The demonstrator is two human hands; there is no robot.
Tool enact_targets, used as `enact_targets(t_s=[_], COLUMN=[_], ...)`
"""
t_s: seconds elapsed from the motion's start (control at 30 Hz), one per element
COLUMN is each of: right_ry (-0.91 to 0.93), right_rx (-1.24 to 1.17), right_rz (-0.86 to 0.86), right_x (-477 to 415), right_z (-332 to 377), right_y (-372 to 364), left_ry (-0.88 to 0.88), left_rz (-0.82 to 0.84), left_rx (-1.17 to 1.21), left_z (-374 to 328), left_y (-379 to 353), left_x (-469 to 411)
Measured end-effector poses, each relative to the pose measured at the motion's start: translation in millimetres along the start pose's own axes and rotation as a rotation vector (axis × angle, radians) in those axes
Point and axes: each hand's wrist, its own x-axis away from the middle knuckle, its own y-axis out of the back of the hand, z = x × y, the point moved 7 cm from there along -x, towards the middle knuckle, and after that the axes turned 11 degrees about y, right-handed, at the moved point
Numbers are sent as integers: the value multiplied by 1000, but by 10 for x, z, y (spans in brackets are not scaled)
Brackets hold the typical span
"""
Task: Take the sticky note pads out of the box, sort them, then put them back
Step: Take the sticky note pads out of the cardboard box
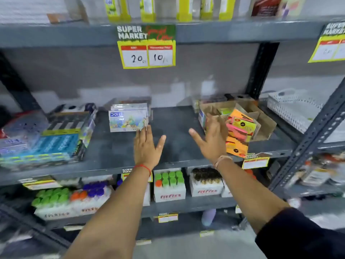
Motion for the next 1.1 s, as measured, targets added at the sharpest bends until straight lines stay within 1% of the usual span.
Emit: enact_targets(t_s=[0.03, 0.13, 0.17, 0.37, 0.43, 0.57, 0.7, 0.77, 0.8, 0.87, 0.93, 1.0, 1.03, 1.1], right_ry=[-12, 15, 32, 113, 107, 135, 119, 120, 141, 201, 198, 158, 122, 50], right_rx=[7, 143, 189, 347, 384, 463, 419, 358, 324, 310, 307, 312, 306, 303], right_rz=[76, 312, 363, 557, 587, 572, 576, 541, 480, 262, 39, -98, -121, -51], right_x=[21, 94, 106, 200, 249, 284, 254, 171, 98, -72, -219, -313, -336, -328], right_z=[-38, -219, -273, -499, -555, -588, -563, -537, -502, -430, -462, -606, -734, -976], right_y=[-105, -449, -536, -920, -1003, -1060, -1035, -951, -857, -547, -170, 171, 296, 425], left_ry=[8, 16, 10, 14, 15, 4, 31, 33, 31, 21, 13, 13, 15, 15], left_rz=[41, 152, 173, 232, 237, 232, 266, 283, 290, 296, 292, 291, 291, 287], left_rx=[-45, -161, -183, -297, -320, -354, -395, -401, -400, -393, -392, -388, -384, -378], left_z=[58, 196, 201, 213, 218, 236, 316, 328, 331, 338, 356, 366, 367, 368], left_y=[-98, -347, -411, -626, -670, -704, -744, -755, -753, -737, -724, -720, -722, -722], left_x=[-23, -63, -75, -170, -189, -216, -227, -245, -254, -273, -296, -304, -305, -302])
